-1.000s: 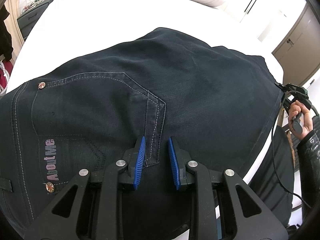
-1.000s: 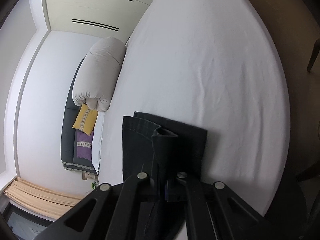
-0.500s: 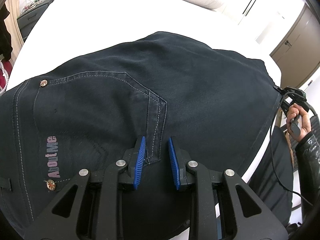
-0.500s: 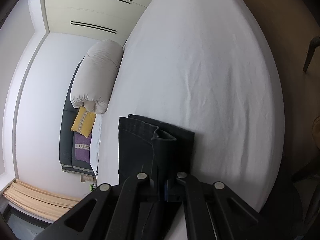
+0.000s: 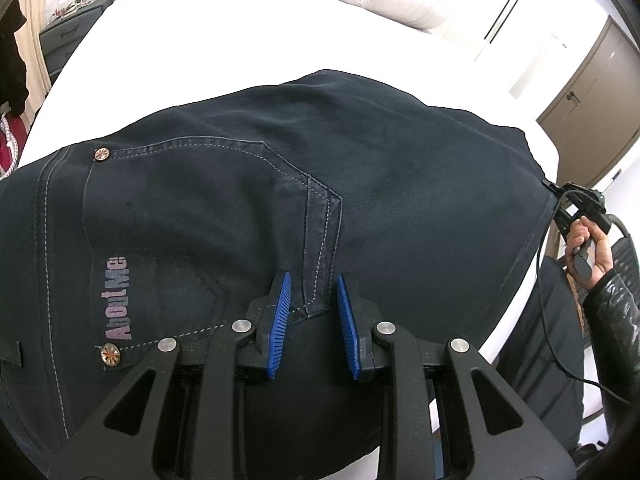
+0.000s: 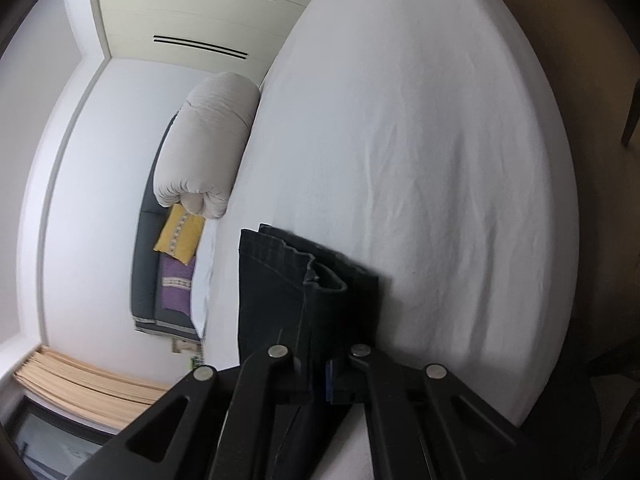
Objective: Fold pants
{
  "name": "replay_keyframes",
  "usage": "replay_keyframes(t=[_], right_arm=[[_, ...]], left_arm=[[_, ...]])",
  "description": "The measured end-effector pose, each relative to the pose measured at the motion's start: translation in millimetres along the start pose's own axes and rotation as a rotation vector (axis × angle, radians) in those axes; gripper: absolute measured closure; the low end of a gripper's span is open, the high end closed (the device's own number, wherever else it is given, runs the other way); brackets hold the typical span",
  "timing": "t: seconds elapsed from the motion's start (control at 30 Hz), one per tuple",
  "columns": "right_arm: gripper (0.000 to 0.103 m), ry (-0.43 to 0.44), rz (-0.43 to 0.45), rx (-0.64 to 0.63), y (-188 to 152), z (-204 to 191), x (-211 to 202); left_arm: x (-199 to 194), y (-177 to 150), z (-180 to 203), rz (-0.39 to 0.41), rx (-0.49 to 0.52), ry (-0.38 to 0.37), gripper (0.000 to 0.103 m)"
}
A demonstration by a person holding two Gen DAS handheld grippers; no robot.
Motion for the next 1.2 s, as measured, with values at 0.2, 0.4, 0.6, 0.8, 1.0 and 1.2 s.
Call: replay_keyframes(t=[0.2,0.4,0.6,0.8,1.0,1.2], right_arm=[[0.101,0.042,-0.031,0.069,4,8,-1],[0.055,0.021,0.180,0.024,17,-5,-67],[0.064,0.092,-0.192,-0.219,-72,-73,-63],[0.064,0.061,-0.602,-0.142,-200,-51,-32],[0.064,0.021,-0.663,-0.045,-221,-29,-31],[0.051,-0.017,-0.684,0.015,-229,-19,-27]], left_arm=[[-3,-6,-2,0.007,-0.005,0.003,0.080],[-4,-9,-3,0.016,-0.020,0.007,0.080],[-2,-9,2,0.015,-0.018,0.035,0.080],[-2,-4,4,0.006,-0.026,0.029,0.080],[-4,-5,1,0.015,-0.046,0.022,0.080],[-6,-8,-1,0.019,-0.050,0.022,0.080]])
Point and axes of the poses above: each gripper's, at about its wrist camera, not at the fingertips, and x roughly the way its jaws point, z to its right, y to its top, the point moved 4 cm from there along x, roughly the way its jaws point, and after that the axes turned 13 degrees about x, right-handed, at the moved point
